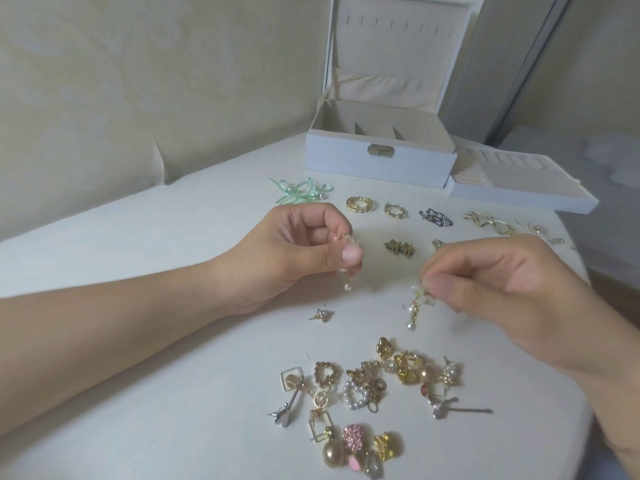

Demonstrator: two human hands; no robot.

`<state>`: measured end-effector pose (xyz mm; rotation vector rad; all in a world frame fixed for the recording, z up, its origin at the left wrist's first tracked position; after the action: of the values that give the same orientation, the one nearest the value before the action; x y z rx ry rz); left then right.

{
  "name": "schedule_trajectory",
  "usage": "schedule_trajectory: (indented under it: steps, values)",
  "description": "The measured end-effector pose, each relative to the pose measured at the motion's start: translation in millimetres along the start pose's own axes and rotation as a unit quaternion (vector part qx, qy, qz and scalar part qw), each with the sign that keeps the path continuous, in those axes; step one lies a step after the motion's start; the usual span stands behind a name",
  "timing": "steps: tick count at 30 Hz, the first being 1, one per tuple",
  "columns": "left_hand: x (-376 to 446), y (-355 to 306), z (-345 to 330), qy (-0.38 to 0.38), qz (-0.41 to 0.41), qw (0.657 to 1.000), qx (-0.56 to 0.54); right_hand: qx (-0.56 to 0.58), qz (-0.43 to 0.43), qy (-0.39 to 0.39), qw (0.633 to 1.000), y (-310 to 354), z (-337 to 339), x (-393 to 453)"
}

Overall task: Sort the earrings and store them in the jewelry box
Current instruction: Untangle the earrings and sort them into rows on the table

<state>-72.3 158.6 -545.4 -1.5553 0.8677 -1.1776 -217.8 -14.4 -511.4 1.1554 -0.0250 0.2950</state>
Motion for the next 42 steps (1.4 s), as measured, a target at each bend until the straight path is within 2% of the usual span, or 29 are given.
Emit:
schedule_trajectory:
  steps: [2,7,12,15,20,28,33,36,42]
  values:
    - [0.1,-0.5,-0.2,0.009,-0.003,1.0,-0.01,0.041,-0.024,-0.031,0.998,2.1,1.2,2.8]
    - [-0.5,-1.0,-1.4,0.023,0.004,1.0,-0.012,0.057,-0.074,-0.078,0.993,-3.8,2.7,3.1]
    - [-0.1,-2.3,-2.3,0.024,0.01,0.999,-0.041,0.121,-0.093,-0.069,0.986,-5.9,-3.1,5.8]
    - [-0.6,-2.7,-2.6,0.052,0.01,0.996,-0.072,0.173,-0.082,-0.064,0.979,-0.6,-12.1,9.2]
    - [-1.1,-2.0,-6.2,0.102,0.013,0.99,-0.097,0.218,-0.052,-0.097,0.97,4.8,-20.7,17.3]
    - [-1.8,-2.1,-7.7,0.115,0.03,0.987,-0.104,0.196,-0.045,-0.135,0.97,6.7,-28.3,21.0]
    - [-0.5,0.0,-6.5,0.086,0.038,0.991,-0.097,0.098,-0.029,-0.16,0.982,3.2,-31.8,22.7]
    - [-0.1,0.1,-7.8,0.079,0.044,0.993,-0.078,0.055,-0.018,-0.161,0.985,1.3,-36.0,23.8]
    - [-0.9,0.3,-6.1,0.058,0.053,0.993,-0.092,0.055,-0.03,-0.129,0.99,2.2,-31.7,21.0]
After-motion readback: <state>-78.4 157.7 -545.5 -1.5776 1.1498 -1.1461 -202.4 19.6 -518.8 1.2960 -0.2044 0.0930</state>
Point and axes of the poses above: each hand's wrist, its own x-axis towards the middle knuckle, its own z-axis out of the back of the hand, y = z × x, the point moved 2 cm from there along x, towards the middle knuckle, and after that the axes turned 11 degrees about y, right-handed, at the moved point
